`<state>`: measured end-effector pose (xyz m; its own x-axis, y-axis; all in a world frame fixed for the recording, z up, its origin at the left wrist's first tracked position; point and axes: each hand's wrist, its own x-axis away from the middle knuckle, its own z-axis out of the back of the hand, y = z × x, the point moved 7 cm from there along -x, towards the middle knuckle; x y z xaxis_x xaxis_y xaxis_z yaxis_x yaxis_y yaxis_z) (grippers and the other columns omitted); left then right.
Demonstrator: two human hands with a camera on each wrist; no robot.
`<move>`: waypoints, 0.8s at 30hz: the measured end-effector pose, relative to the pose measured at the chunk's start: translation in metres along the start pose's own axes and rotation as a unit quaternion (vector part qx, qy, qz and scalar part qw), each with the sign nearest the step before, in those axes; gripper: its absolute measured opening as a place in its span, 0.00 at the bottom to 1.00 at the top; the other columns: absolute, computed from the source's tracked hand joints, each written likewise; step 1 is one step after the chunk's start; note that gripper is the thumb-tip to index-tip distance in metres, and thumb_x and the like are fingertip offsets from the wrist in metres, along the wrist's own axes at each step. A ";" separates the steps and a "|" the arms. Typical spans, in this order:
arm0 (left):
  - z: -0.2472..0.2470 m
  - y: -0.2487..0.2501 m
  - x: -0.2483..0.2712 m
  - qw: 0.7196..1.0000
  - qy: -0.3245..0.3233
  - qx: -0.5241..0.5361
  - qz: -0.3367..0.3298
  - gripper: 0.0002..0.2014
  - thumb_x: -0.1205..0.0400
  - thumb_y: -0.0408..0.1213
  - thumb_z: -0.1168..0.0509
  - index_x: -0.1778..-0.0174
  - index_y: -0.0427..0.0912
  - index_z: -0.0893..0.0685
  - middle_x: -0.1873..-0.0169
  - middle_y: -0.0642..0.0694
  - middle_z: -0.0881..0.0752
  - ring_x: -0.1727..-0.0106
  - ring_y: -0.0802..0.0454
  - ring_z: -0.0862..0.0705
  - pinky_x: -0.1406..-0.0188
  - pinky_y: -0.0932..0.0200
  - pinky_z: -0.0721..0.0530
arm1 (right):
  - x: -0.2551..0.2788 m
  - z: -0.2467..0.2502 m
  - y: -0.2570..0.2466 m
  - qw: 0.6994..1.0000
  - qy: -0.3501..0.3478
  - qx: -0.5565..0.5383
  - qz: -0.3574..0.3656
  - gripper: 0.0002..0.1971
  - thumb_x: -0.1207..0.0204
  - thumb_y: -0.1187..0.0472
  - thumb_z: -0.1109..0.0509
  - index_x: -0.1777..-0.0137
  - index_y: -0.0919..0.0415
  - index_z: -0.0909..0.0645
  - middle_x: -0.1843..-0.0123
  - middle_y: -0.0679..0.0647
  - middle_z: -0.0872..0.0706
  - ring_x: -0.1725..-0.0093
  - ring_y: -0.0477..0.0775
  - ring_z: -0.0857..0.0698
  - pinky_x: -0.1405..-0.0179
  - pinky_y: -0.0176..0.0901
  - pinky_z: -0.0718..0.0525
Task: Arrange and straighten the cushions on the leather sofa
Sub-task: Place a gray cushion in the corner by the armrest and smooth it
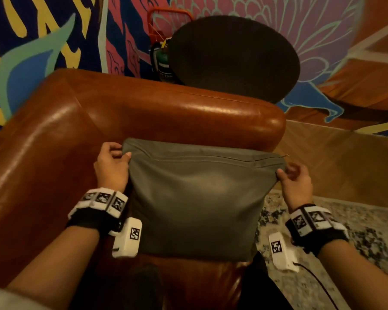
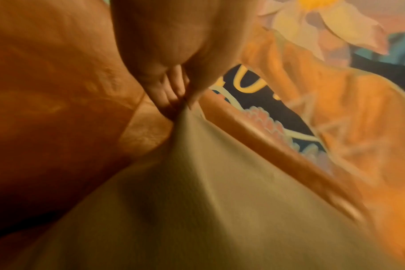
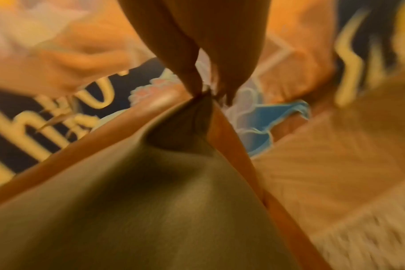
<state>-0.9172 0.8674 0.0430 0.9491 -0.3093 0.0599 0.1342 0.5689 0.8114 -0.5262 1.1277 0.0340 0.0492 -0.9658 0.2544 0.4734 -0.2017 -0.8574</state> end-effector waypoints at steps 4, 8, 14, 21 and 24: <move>-0.018 0.054 0.070 0.946 0.023 -0.181 -0.269 0.21 0.16 0.45 0.40 0.29 0.40 0.25 0.30 0.33 0.27 0.29 0.33 0.30 0.29 0.38 0.35 | 0.059 -0.041 -0.053 0.907 -0.091 0.261 0.318 0.29 0.16 0.52 0.36 0.17 0.54 0.38 0.15 0.49 0.40 0.13 0.55 0.50 0.15 0.60 0.55; -0.082 0.030 0.149 0.744 -0.201 -0.339 -0.540 0.29 0.15 0.60 0.53 0.18 0.55 0.39 0.19 0.45 0.35 0.17 0.42 0.46 0.27 0.22 0.49 | 0.116 -0.111 -0.021 0.718 -0.271 0.436 0.470 0.31 0.15 0.36 0.54 0.14 0.45 0.46 0.14 0.48 0.41 0.15 0.55 0.44 0.18 0.67 0.52; -0.106 -0.002 0.086 0.772 -0.235 -0.460 -0.370 0.37 0.23 0.76 0.62 0.18 0.68 0.51 0.16 0.49 0.48 0.17 0.30 0.50 0.33 0.14 0.57 | 0.036 -0.122 0.001 0.723 -0.246 0.543 0.348 0.39 0.30 0.23 0.76 0.19 0.34 0.72 0.15 0.40 0.68 0.12 0.57 0.60 0.21 0.67 0.69; -0.100 0.001 0.091 0.755 -0.246 -0.469 -0.387 0.37 0.22 0.75 0.62 0.17 0.66 0.51 0.16 0.47 0.48 0.16 0.37 0.64 0.32 0.18 0.64 | 0.069 -0.125 -0.009 0.727 -0.267 0.514 0.369 0.38 0.26 0.26 0.74 0.17 0.38 0.68 0.14 0.44 0.65 0.14 0.57 0.63 0.24 0.70 0.74; -0.104 -0.001 0.089 0.750 -0.270 -0.465 -0.386 0.37 0.23 0.75 0.66 0.18 0.67 0.58 0.15 0.48 0.52 0.16 0.43 0.68 0.29 0.21 0.65 | 0.084 -0.137 -0.005 0.688 -0.290 0.515 0.421 0.32 0.18 0.30 0.65 0.15 0.35 0.60 0.12 0.48 0.49 0.15 0.61 0.48 0.22 0.75 0.57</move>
<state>-0.8029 0.9179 -0.0128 0.2658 -0.9405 0.2118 0.9630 0.2689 -0.0146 -0.6450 1.0257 -0.0020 0.8884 -0.3819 0.2547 0.4197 0.9005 -0.1141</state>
